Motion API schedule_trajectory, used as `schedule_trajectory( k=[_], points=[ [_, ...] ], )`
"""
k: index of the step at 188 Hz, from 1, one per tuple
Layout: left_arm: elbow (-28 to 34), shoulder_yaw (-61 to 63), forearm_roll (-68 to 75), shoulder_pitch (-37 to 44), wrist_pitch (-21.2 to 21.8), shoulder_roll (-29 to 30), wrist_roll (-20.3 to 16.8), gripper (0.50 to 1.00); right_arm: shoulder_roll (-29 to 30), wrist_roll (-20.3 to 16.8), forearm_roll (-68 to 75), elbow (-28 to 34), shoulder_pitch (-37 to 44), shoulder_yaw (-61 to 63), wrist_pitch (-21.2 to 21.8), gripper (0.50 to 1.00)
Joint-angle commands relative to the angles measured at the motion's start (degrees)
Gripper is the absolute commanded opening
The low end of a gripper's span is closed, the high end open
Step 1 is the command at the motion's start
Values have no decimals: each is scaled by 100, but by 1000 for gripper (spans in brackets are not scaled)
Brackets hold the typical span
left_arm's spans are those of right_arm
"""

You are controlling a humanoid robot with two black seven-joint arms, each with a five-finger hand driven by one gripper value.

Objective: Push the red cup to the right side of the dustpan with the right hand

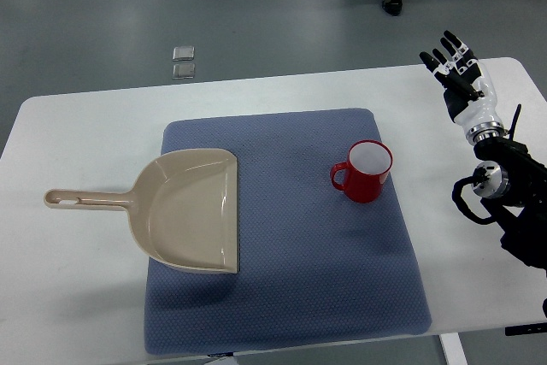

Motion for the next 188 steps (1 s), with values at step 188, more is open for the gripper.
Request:
schedule_trajectory(
  k=[188],
  points=[
    [62,36,10,89,17,0,1,1000,-518,202,-671,72,-358,-104,606,926]
  ],
)
